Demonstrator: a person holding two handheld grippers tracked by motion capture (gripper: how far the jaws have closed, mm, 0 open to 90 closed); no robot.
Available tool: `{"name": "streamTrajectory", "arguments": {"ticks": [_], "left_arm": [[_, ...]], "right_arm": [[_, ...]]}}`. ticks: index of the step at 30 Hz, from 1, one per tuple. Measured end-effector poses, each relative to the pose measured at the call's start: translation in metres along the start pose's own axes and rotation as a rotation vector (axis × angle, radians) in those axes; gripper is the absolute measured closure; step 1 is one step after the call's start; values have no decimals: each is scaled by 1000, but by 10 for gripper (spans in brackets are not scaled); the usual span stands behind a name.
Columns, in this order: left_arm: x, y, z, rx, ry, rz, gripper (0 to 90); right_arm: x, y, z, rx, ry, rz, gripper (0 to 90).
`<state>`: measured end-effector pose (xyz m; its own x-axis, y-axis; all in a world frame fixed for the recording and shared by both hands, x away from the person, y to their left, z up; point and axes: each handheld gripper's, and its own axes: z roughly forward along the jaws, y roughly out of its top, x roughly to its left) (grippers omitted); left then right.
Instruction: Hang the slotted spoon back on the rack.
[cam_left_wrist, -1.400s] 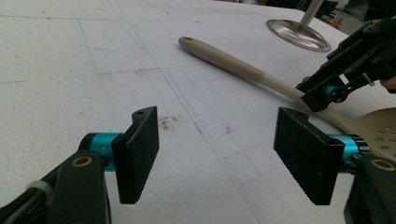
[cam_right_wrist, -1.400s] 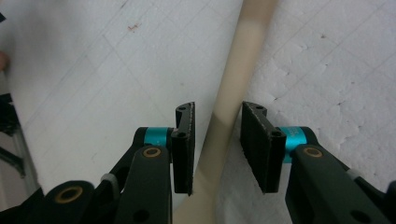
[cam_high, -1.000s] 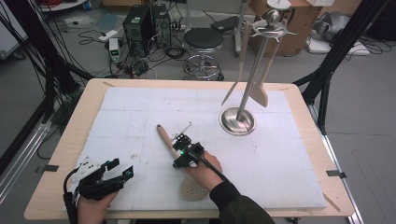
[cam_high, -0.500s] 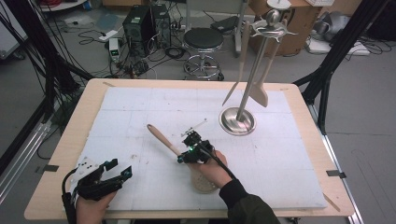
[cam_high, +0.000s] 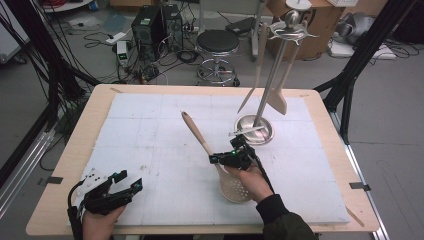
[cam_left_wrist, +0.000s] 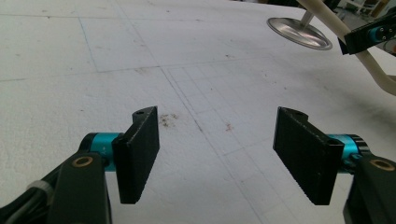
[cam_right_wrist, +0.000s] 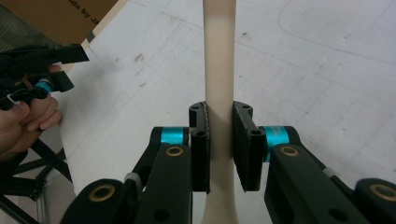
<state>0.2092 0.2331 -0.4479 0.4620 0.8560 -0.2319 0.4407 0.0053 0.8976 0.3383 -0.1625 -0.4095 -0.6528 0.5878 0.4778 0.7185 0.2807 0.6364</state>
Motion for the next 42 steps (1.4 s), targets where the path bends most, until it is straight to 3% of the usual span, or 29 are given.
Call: {"name": "streamTrajectory", "arguments": {"ticks": [3,19,26,35,40,42], "left_arm": [[0,0,0,2,2,0,320],[-1,0,2,5,2,10,321],[-3,0,4,6,1,18,320],[-4,0,5,12,3,25,321],[-4,0,6,11,1,22,320],[-4,0,6,12,3,27,320]], "right_arm": [[-4,-4,-9,-46,12,5,786],[-20,-26,-71,-337,-37,58,786],[-23,-31,-91,-440,-73,46,786],[-19,-36,-112,-582,-172,-19,786],[-16,-37,-121,-657,-196,-30,785],[-17,-36,-126,-669,-179,-27,786]]}}
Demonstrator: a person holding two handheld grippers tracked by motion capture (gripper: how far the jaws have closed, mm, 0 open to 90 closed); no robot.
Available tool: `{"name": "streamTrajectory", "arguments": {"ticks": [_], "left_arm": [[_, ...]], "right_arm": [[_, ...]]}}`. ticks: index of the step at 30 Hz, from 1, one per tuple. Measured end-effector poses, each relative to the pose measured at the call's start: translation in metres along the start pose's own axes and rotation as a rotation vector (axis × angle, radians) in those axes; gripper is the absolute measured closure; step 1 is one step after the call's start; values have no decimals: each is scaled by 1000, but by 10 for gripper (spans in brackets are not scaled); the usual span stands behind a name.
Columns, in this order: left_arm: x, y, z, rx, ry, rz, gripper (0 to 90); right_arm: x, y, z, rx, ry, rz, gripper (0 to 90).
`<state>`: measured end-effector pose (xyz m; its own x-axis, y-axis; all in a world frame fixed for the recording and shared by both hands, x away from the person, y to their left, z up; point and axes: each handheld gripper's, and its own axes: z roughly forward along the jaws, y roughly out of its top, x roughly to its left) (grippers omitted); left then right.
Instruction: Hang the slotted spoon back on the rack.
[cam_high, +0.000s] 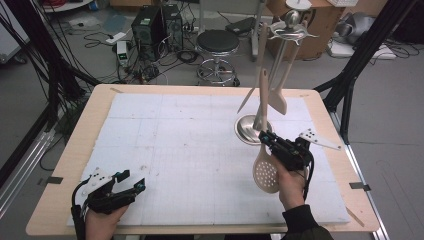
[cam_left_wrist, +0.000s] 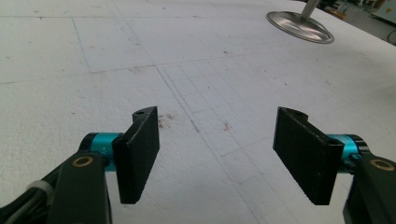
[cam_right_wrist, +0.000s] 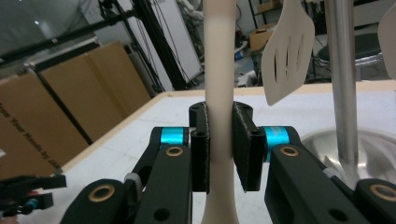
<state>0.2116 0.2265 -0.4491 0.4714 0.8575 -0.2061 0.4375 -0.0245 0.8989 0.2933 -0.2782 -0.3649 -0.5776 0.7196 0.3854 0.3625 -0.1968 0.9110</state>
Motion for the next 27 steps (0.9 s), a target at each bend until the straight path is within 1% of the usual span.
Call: {"name": "streamTrajectory", "arguments": {"ticks": [3,6,9,11,15,16,20,21,24,27], "left_arm": [[0,0,-1,-6,2,-5,321],[0,0,-1,-5,2,-5,321],[0,0,-1,-5,1,-2,320],[0,0,-1,-4,1,-1,321],[0,0,-1,-4,0,-1,321],[0,0,-1,-4,1,-1,321],[-1,0,0,-2,-2,-1,321],[-1,0,1,-1,-2,-1,321],[-1,0,0,1,-4,3,321],[-1,0,0,-1,-8,-1,321]], "right_arm": [[0,5,-5,-30,-20,-13,786],[0,10,-11,-70,-24,-5,786],[-3,16,-16,-102,-8,22,786],[-3,18,-20,-132,-9,32,786],[-4,25,-25,-174,-8,52,786],[-3,27,-26,-192,-15,50,786],[0,35,-31,-229,-13,35,786],[1,37,-32,-232,-10,39,786],[5,42,-32,-244,-10,21,786],[8,44,-32,-248,-13,3,786]]}}
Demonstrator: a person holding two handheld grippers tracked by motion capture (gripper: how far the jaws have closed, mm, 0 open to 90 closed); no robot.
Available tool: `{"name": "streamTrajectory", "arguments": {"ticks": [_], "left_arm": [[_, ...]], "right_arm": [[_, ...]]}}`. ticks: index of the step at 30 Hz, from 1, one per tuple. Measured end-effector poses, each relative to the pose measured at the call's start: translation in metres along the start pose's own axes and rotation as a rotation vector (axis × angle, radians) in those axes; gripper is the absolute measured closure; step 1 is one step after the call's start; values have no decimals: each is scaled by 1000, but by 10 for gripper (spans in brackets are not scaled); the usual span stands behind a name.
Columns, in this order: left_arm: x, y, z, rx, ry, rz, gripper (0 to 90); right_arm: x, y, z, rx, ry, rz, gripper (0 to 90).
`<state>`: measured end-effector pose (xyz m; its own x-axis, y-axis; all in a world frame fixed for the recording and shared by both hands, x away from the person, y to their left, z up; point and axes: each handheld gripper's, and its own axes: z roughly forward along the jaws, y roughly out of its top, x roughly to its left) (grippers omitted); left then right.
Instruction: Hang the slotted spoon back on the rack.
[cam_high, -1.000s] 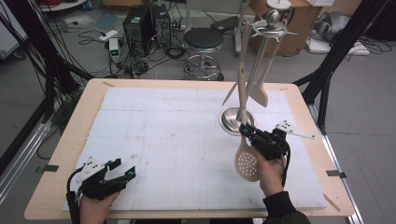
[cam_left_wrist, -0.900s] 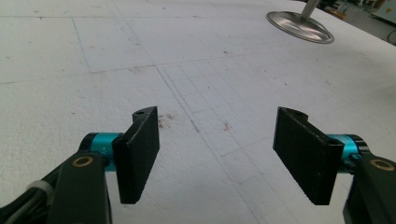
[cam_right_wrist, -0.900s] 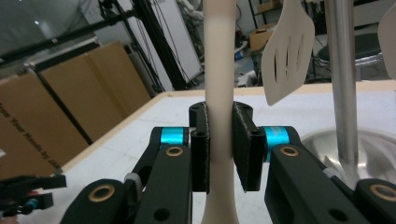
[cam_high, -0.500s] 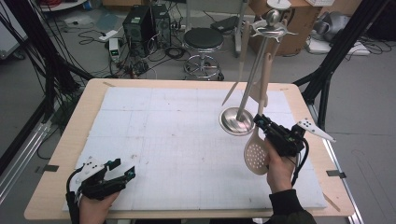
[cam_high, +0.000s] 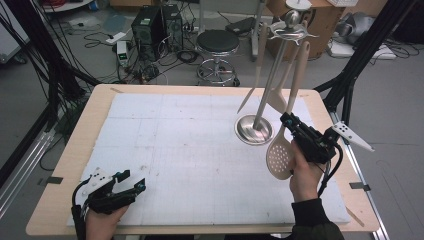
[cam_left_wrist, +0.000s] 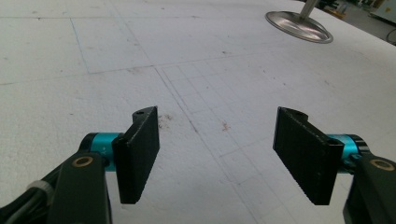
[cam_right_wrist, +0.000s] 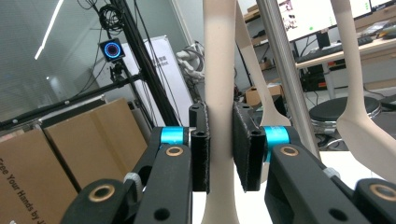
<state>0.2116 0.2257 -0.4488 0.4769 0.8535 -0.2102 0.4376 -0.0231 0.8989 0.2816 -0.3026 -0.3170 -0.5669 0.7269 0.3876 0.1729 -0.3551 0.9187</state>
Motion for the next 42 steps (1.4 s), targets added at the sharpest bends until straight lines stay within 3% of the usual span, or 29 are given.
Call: {"name": "streamTrajectory", "arguments": {"ticks": [9,20,29,32,34,37,42], "left_arm": [[0,0,1,0,-1,-4,320],[-1,0,1,-2,-2,-6,321],[-1,0,0,-3,-2,-1,321],[-1,0,0,-4,-4,1,321],[-2,0,0,-5,-4,-1,320],[-2,0,1,-4,-8,-2,321],[-3,1,0,-14,-26,9,318]], "right_arm": [[5,-2,0,1,7,-14,786],[3,5,15,70,-57,-61,786],[1,0,28,113,-92,-80,780],[-3,-1,32,117,-116,-71,727],[-9,-1,33,106,-106,-19,611],[-11,-1,32,109,-122,-26,604],[-12,-4,29,114,-119,-35,509]]}}
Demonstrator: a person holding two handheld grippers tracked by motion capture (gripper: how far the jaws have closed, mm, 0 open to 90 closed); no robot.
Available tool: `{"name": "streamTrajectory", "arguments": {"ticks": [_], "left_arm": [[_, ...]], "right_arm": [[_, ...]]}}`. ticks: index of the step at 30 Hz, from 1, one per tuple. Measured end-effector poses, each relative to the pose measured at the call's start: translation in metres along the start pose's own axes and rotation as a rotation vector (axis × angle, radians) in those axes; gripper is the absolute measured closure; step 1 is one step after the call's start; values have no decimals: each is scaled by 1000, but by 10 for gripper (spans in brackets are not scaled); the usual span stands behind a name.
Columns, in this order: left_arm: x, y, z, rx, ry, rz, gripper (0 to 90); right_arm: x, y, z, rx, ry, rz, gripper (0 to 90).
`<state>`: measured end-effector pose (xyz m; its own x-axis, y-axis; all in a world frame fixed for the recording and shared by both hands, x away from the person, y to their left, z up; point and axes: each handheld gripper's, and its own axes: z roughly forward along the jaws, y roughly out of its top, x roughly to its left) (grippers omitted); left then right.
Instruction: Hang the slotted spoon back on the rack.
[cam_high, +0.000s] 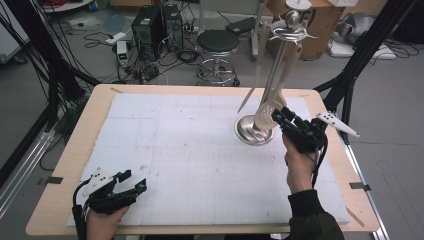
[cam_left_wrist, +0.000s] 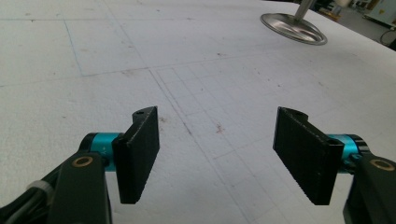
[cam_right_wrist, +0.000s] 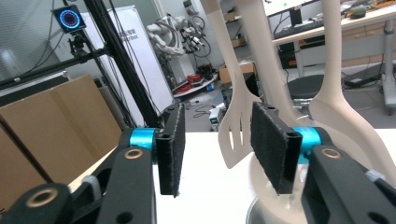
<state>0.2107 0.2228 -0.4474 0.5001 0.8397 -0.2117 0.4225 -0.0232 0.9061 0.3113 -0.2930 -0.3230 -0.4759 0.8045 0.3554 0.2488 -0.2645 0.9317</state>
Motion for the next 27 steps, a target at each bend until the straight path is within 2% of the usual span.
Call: {"name": "streamTrajectory", "arguments": {"ticks": [1,3,5,6,8,10,15,18,27], "left_arm": [[-1,0,0,-9,-15,3,317],[-5,1,0,-22,-35,23,313],[-8,3,1,-33,-52,39,308],[-9,3,1,-35,-56,44,308],[-11,4,2,-39,-64,54,308],[-12,4,3,-36,-66,59,308],[-13,5,4,-37,-64,59,308],[-12,5,3,-38,-61,59,308],[-11,4,3,-41,-59,57,308]], "right_arm": [[-1,-2,-1,-6,-6,4,457],[-2,-6,-2,4,-10,28,407],[-3,-13,-2,36,18,51,358],[-1,-16,-2,59,20,49,340],[1,-26,-5,62,44,37,337],[4,-35,-7,83,42,24,305],[6,-54,-10,114,58,-6,310],[7,-60,-11,140,66,-10,313],[5,-76,-14,165,108,-13,314]]}}
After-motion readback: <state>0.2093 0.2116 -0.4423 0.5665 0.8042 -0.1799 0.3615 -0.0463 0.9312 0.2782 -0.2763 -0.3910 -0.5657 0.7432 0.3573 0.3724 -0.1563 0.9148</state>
